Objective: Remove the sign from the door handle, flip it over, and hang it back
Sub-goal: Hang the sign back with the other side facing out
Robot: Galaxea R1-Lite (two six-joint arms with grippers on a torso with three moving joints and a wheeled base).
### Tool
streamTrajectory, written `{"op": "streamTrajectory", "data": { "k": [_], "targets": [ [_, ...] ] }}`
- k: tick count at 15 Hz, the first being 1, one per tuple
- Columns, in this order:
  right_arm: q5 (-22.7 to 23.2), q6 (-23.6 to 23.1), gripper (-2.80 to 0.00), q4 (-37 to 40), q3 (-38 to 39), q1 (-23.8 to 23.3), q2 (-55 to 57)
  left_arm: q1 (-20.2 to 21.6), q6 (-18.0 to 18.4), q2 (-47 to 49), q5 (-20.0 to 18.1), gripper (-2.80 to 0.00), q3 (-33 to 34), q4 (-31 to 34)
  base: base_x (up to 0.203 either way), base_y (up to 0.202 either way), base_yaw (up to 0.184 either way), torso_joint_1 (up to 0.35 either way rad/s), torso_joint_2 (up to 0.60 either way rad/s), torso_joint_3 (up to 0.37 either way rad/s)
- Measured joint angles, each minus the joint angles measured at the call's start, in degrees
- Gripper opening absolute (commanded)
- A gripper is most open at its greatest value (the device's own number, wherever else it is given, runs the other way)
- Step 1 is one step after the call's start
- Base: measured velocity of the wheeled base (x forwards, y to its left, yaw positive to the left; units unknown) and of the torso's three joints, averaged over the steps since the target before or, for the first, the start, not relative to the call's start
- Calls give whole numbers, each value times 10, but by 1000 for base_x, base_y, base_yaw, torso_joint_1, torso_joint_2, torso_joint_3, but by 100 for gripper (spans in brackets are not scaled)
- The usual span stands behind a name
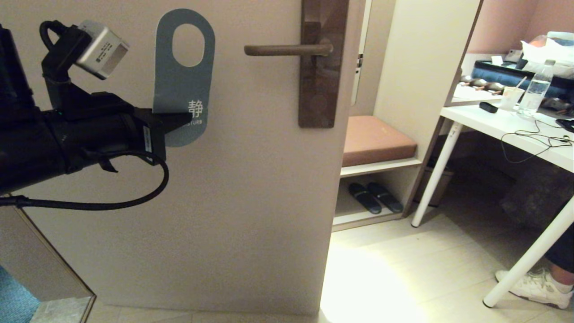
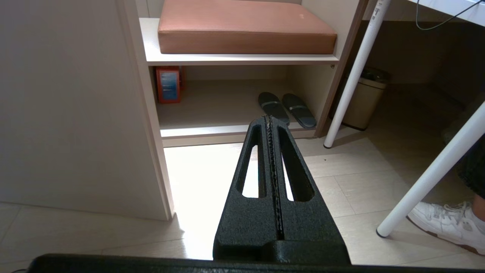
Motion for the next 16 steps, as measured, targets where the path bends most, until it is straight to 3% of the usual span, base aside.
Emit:
{"op": "streamTrajectory", "data": {
  "k": [7, 16],
  "targets": [
    [0, 0, -280, 0, 0, 0, 0, -47, 0, 35, 64, -280, -46, 0, 0, 0, 0, 0, 0, 0],
    [0, 0, -280, 0, 0, 0, 0, -63, 0, 71, 78, -280, -95, 22, 0, 0, 0, 0, 0, 0]
  ]
}}
